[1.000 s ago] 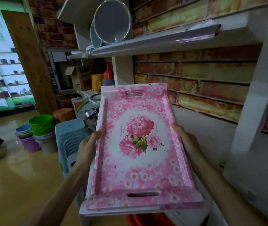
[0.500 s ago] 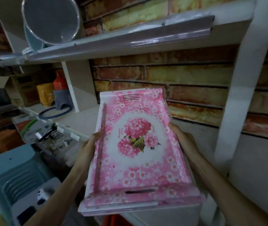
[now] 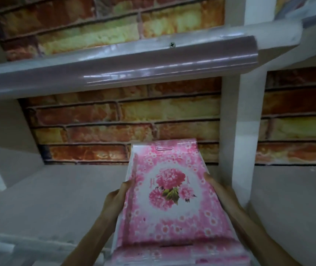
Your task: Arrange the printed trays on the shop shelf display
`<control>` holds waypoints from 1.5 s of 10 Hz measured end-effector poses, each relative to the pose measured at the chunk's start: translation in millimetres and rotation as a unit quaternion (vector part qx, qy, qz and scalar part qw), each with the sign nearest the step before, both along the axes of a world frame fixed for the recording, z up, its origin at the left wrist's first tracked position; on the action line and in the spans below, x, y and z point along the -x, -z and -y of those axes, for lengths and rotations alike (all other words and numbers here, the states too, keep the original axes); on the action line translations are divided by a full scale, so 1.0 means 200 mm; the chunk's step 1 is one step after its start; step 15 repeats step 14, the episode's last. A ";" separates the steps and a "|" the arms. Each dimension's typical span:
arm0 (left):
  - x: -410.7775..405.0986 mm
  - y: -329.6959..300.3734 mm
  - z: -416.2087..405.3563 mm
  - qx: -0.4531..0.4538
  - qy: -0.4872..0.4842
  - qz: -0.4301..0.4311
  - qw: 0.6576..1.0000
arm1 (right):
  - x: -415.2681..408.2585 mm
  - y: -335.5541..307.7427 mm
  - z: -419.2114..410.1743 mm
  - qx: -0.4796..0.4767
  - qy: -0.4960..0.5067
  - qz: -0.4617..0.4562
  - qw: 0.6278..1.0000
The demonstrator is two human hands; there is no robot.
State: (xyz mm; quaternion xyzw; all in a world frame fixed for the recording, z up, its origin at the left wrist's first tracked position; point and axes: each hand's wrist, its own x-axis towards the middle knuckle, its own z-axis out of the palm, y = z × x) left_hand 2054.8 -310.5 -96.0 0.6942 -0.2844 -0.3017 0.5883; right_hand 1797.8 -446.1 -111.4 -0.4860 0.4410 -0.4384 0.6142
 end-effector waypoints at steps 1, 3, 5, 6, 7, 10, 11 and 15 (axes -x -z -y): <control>-0.09 0.06 0.14 -0.016 0.025 -0.007 1.000 | -0.03 0.04 0.07 0.003 0.030 -0.005 1.000; -0.19 0.10 0.31 -0.015 0.082 -0.018 0.996 | -0.08 0.08 0.17 -0.017 0.054 -0.029 0.998; -0.27 0.13 0.39 -0.023 0.102 -0.017 0.994 | -0.10 0.10 0.18 0.001 0.062 -0.034 0.997; -0.29 0.14 0.40 -0.041 0.113 -0.015 0.993 | -0.11 0.11 0.18 -0.007 0.061 -0.047 0.997; -0.32 0.16 0.42 -0.063 0.121 -0.007 0.991 | -0.11 0.10 0.18 0.004 0.069 -0.052 0.996; -0.35 0.14 0.41 -0.091 0.158 0.004 0.983 | -0.09 0.09 0.16 -0.016 0.018 -0.090 0.996; -0.38 0.13 0.40 -0.115 0.166 0.010 0.979 | -0.08 0.06 0.15 0.020 0.035 -0.189 0.981; -0.35 0.15 0.13 0.007 0.158 0.062 0.985 | -0.04 0.01 -0.04 0.106 0.086 -0.263 0.955</control>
